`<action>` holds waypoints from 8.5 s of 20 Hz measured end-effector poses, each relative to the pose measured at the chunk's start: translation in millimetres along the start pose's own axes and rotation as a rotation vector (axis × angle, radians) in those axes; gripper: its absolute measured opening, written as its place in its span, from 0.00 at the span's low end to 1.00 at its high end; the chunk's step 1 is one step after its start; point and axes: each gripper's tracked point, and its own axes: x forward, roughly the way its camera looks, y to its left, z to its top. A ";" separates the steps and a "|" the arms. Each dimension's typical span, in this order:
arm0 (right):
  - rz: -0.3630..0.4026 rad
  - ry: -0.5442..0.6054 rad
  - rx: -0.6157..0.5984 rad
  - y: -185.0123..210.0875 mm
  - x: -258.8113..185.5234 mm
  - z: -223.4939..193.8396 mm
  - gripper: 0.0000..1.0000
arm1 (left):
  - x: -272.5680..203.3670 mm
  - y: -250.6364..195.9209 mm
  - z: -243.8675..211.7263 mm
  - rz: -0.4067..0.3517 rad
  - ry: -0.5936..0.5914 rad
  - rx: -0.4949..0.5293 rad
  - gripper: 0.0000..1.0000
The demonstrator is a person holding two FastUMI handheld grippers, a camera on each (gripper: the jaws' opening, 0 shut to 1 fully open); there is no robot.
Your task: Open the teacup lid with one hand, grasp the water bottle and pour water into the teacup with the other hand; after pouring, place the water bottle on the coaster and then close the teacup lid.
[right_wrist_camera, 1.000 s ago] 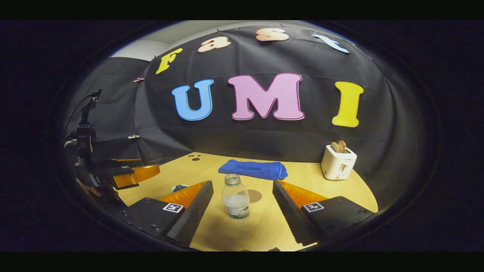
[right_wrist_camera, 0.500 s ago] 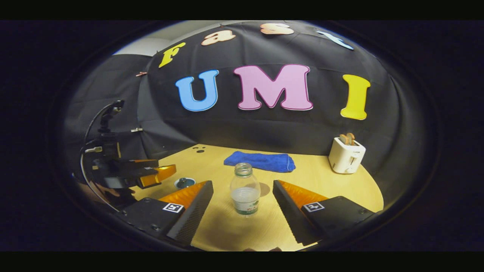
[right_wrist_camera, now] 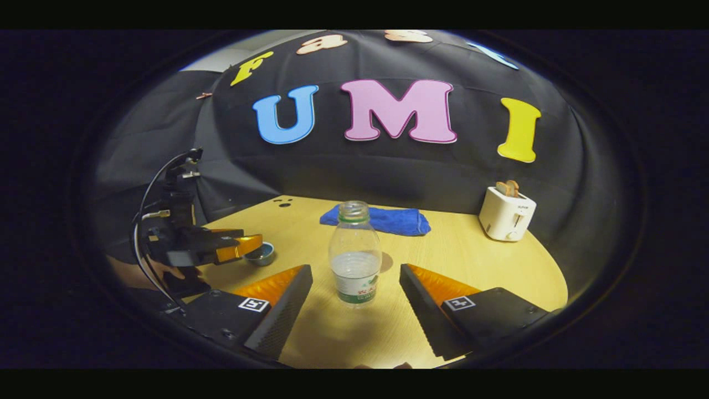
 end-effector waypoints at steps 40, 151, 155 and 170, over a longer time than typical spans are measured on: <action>-0.094 -0.071 0.116 -1.2 101.9 -38.1 0.98 | -0.5 7.2 14.4 -0.008 -0.099 -0.021 0.24; -0.085 -0.663 -2.021 125.6 229.2 53.6 0.74 | -51.3 160.6 -19.7 0.068 -0.069 -0.055 0.24; -0.075 -0.672 -2.024 129.7 228.9 50.9 0.74 | -55.6 162.6 -20.9 0.084 -0.070 -0.066 0.24; -0.129 -0.510 -1.761 91.6 222.0 71.2 0.74 | -62.2 147.4 -6.4 0.122 -0.093 -0.058 0.24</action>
